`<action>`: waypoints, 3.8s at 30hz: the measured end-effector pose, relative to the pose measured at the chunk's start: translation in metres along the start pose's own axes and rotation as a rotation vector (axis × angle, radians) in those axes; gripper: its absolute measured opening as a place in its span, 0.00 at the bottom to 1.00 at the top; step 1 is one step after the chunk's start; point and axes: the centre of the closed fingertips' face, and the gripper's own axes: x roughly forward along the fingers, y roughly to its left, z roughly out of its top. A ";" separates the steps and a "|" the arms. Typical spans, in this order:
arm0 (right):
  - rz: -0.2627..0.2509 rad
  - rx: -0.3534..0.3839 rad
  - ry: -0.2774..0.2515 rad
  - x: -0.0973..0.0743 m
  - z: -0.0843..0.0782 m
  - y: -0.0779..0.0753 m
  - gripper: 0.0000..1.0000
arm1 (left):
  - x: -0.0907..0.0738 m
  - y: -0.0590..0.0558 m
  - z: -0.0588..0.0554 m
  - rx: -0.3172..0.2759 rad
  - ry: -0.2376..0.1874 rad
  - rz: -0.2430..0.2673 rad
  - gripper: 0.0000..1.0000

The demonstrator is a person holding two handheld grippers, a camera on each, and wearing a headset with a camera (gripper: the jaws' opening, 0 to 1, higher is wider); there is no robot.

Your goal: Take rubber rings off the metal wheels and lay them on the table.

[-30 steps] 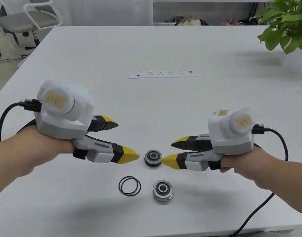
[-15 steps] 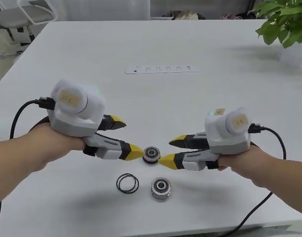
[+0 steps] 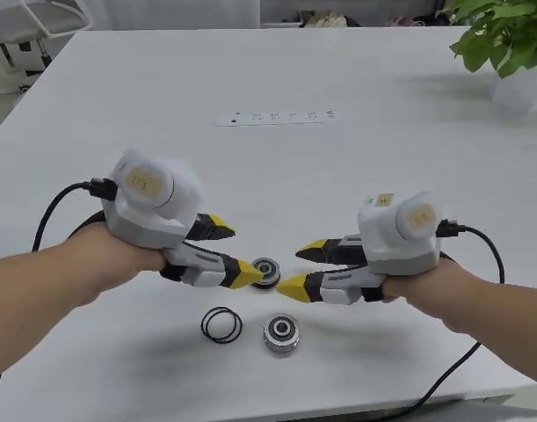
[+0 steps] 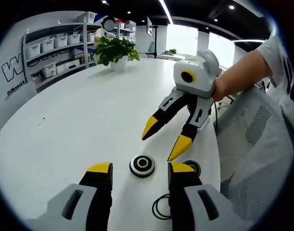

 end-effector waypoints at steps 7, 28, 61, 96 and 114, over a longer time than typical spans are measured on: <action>0.002 0.006 0.003 0.001 -0.003 0.000 0.39 | 0.010 -0.003 -0.002 0.001 0.009 -0.021 0.39; -0.001 0.020 0.003 0.001 -0.009 -0.002 0.39 | 0.032 -0.008 -0.012 0.005 0.053 -0.054 0.20; 0.017 -0.022 0.020 0.026 -0.002 0.004 0.35 | 0.035 -0.003 -0.014 0.060 0.038 0.022 0.08; 0.021 -0.051 0.047 0.022 -0.010 0.002 0.15 | 0.036 0.000 -0.015 0.035 0.030 0.045 0.08; 0.037 -0.018 0.059 0.018 -0.013 0.004 0.03 | 0.036 -0.001 -0.015 0.033 0.031 0.046 0.08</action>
